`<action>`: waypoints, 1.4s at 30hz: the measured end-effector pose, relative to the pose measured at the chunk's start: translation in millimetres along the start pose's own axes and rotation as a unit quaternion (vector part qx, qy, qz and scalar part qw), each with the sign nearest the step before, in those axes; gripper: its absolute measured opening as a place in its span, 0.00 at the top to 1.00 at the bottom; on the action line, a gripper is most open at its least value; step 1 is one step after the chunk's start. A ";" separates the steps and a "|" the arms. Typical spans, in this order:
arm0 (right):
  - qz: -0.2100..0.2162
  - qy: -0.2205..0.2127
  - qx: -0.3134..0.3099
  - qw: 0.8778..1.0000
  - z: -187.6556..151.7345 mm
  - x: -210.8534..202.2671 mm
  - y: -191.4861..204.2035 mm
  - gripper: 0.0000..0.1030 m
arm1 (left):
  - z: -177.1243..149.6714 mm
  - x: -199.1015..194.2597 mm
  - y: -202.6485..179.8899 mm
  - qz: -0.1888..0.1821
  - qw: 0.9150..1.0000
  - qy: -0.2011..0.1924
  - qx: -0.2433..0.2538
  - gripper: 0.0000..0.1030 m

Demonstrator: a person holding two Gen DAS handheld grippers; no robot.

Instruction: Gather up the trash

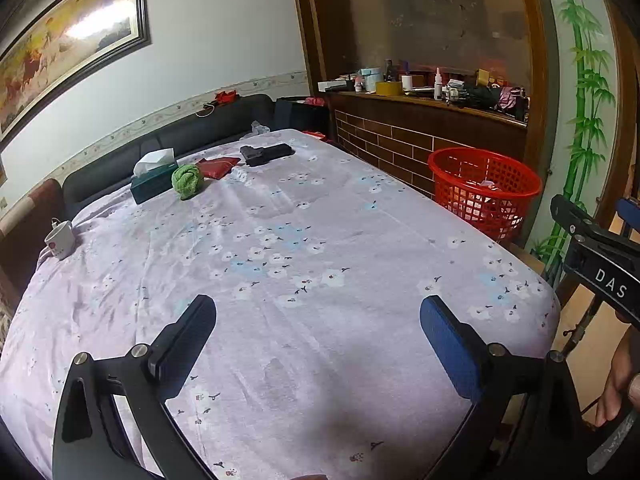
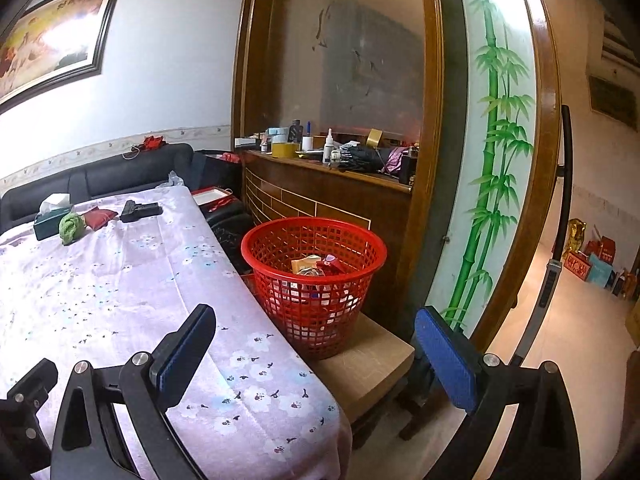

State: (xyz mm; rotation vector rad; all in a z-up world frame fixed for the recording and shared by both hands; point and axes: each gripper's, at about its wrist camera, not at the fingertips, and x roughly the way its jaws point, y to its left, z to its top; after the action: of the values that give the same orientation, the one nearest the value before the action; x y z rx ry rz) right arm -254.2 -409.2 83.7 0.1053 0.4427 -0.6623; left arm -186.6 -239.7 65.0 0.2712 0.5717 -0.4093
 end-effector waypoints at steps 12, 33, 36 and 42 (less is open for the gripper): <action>0.003 0.006 -0.003 1.000 -2.2 2.6 3.0 0.02 | -1.3 0.6 0.2 0.000 1.000 0.003 0.001 0.02; 0.007 0.009 -0.005 1.000 -5.4 3.8 7.1 0.02 | -4.0 2.5 1.6 0.000 1.000 0.007 0.001 0.02; 0.007 0.010 -0.004 1.000 -5.7 3.9 7.4 0.02 | -4.0 2.3 1.4 -0.001 1.000 0.007 0.001 0.02; 0.007 0.008 -0.005 1.000 -6.7 3.5 8.8 0.02 | -5.1 0.7 -0.4 0.000 1.000 0.004 0.004 0.02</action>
State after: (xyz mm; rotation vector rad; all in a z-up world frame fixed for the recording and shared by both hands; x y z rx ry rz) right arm -248.8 -402.7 75.8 0.1046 0.4610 -0.6449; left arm -188.6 -238.4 60.4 0.2799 0.5773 -0.4108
